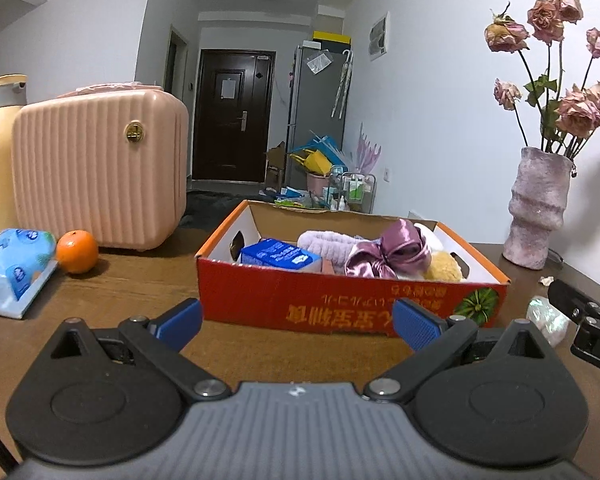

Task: Organize soft objects
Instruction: 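Withdraw both tools and move the left tool toward the light-blue fuzzy sponge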

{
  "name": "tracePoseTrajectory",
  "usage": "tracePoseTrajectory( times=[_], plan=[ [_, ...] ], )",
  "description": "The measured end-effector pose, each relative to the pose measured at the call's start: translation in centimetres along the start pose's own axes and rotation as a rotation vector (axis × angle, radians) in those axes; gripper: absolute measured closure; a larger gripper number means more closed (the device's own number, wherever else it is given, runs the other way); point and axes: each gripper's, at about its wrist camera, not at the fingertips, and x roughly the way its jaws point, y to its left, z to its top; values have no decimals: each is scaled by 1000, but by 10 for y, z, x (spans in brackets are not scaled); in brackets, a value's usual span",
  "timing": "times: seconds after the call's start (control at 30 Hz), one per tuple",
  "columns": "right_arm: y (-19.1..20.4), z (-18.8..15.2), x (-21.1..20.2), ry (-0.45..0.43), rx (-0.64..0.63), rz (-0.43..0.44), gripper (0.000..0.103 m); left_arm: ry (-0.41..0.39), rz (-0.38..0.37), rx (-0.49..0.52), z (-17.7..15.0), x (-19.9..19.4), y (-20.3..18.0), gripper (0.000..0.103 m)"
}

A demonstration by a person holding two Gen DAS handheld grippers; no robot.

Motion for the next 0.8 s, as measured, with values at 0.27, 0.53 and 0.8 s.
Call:
tracePoseTrajectory(
  times=[0.27, 0.53, 0.8],
  plan=[
    [1, -5, -28, 43, -23, 15, 0, 23, -9, 26, -13, -26, -1, 0],
    [1, -13, -50, 102, -44, 5, 0, 54, -25, 68, -25, -50, -5, 0],
    [0, -18, -67, 154, -50, -19, 0, 100, -39, 127, -38, -68, -13, 0]
  ],
)
